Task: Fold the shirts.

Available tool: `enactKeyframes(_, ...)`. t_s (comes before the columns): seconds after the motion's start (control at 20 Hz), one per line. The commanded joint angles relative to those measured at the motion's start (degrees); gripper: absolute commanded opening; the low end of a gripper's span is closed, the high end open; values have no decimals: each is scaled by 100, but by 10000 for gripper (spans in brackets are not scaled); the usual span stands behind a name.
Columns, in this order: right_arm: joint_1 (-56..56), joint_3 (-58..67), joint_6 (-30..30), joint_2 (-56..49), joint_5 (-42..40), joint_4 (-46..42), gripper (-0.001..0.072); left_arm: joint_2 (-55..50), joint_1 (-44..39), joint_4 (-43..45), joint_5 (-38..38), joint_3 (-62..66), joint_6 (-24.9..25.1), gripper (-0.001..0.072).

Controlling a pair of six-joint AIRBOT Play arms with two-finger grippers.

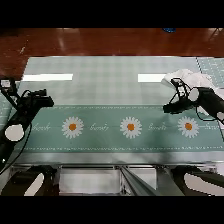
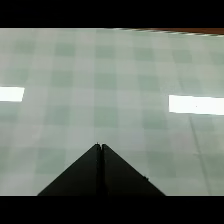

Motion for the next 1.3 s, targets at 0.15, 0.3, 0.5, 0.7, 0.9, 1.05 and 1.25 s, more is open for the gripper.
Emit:
enactKeyframes(0.15, 2, 4, 2, -9, -11, 2, 20, -2, 4, 2, 2, -9, 2, 17)
enactKeyframes(0.3, 2, 4, 2, -9, -11, 4, 20, -2, 4, 2, 2, -9, 2, 17)
enactKeyframes(0.5, 2, 4, 7, -9, -13, 11, 20, -2, 4, 2, 2, -9, 0, 17)
enactKeyframes(0.7, 2, 4, 7, -9, -136, 26, 20, -2, 4, 2, 2, -9, 0, 17)
enactKeyframes(0.9, 2, 39, 98, -9, -778, 177, 20, -2, 4, 2, 2, -9, 2, 17)
enactKeyframes(1.05, 2, 398, 116, 0, -1191, 610, 20, -2, 4, 2, 4, -9, 0, 17)
enactKeyframes(1.25, 0, 1338, 103, 271, -1097, 1071, 20, 15, 4, -15, 179, 114, -2, 17)
